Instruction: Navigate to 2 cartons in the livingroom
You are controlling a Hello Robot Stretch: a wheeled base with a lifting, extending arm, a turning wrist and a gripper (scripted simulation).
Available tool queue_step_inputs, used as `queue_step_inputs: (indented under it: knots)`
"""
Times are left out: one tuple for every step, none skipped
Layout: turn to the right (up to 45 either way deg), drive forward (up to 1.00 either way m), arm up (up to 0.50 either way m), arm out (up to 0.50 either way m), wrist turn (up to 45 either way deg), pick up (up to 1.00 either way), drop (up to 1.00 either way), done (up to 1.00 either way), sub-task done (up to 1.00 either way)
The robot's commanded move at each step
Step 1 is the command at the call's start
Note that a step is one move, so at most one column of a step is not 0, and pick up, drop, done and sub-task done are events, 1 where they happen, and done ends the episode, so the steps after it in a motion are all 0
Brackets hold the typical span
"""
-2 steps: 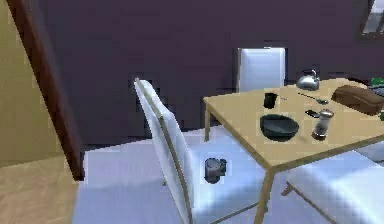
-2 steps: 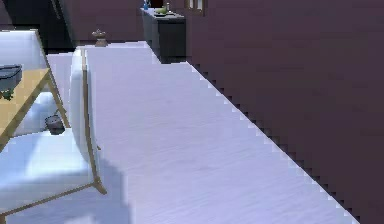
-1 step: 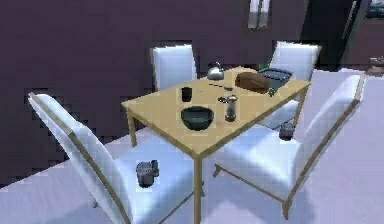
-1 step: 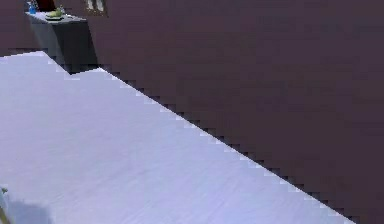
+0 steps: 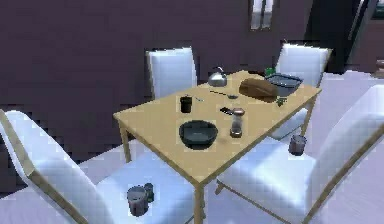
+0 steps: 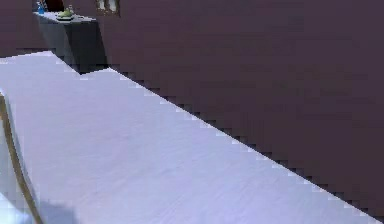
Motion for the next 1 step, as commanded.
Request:
queue_step_inputs:
  knots:
    - [-45.0, 0.00, 0.00, 0.00, 0.0, 0.00, 0.00, 0.00, 0.00]
